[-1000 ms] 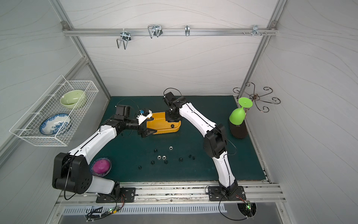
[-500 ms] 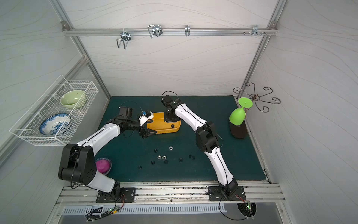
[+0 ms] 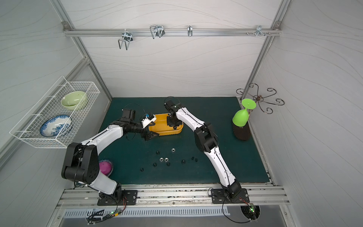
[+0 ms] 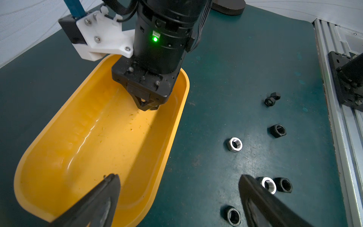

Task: Put the nuts on the desktop into the storage box
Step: Place the nut in the storage box.

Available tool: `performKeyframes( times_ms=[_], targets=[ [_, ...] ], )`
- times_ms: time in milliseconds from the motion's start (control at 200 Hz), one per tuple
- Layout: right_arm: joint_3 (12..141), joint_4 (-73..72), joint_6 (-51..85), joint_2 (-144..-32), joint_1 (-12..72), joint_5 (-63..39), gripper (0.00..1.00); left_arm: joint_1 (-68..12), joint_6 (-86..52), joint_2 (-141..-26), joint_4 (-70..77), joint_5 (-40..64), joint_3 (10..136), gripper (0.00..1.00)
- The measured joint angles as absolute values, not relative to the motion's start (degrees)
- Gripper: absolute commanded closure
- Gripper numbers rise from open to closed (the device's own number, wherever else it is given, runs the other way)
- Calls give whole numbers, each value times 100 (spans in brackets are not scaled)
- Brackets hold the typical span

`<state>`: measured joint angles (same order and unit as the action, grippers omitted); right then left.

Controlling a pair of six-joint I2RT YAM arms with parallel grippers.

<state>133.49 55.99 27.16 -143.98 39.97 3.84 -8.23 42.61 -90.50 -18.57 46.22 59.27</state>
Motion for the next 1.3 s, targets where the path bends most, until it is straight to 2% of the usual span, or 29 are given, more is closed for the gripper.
performKeyframes(
  times_ms=[275,705,880,1151,1301],
  targets=[
    [13574,5610,2591,-14540,3970,390,59,-823,4259,-9050,-1855,4624,5927,1],
    [13561,5625,2451,-14352,3940,558,55,-823,4224,-9050,-1868,4628,5927,1],
    [13270,5649,2340,-13399,3857,631,53,-823,4110,-9045,-2027,4678,5937,1],
    [12547,5642,2147,-11170,3704,895,51,-823,3726,-8855,-2117,4858,5999,1],
    [12097,5723,2084,-10431,3667,1026,48,-829,3507,-8685,-2154,4895,6141,1]
  ],
)
